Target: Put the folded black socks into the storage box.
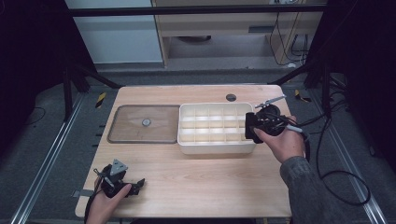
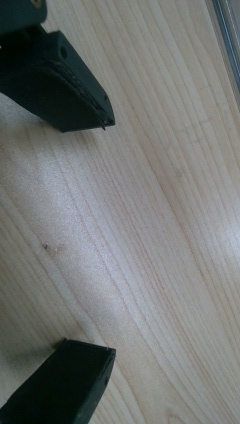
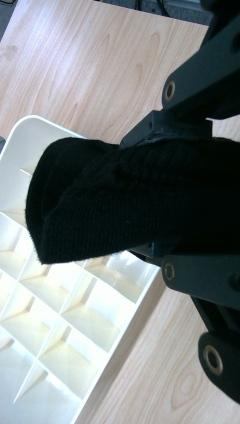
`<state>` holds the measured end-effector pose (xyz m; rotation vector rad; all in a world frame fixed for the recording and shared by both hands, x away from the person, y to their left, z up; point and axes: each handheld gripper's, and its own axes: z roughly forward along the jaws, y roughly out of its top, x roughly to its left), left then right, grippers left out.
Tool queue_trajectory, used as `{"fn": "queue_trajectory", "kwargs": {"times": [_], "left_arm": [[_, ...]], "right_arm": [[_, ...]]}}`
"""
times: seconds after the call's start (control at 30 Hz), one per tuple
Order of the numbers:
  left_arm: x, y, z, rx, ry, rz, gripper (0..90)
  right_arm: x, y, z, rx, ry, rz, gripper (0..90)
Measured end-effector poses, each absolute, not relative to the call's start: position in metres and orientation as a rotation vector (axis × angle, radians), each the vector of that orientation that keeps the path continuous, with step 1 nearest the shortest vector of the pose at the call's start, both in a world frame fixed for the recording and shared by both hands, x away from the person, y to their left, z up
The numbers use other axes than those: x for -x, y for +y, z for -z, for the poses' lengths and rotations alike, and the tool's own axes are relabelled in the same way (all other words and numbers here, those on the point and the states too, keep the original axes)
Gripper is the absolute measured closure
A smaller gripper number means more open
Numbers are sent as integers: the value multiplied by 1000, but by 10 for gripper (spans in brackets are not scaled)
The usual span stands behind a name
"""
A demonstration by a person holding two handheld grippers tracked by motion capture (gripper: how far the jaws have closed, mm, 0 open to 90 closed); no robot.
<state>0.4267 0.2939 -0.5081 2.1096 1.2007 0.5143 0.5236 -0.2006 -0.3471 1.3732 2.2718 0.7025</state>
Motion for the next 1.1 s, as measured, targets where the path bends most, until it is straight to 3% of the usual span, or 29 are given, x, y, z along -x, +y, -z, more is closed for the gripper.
{"fn": "queue_trajectory", "kwargs": {"times": [0.5,1.1], "left_arm": [[-430,295,509,-2103,1182,-520,0],[-430,294,509,-2096,1190,-524,0]], "right_arm": [[-550,-200,356,-1406,2256,-667,605],[-553,-187,369,-1381,2289,-628,604]]}}
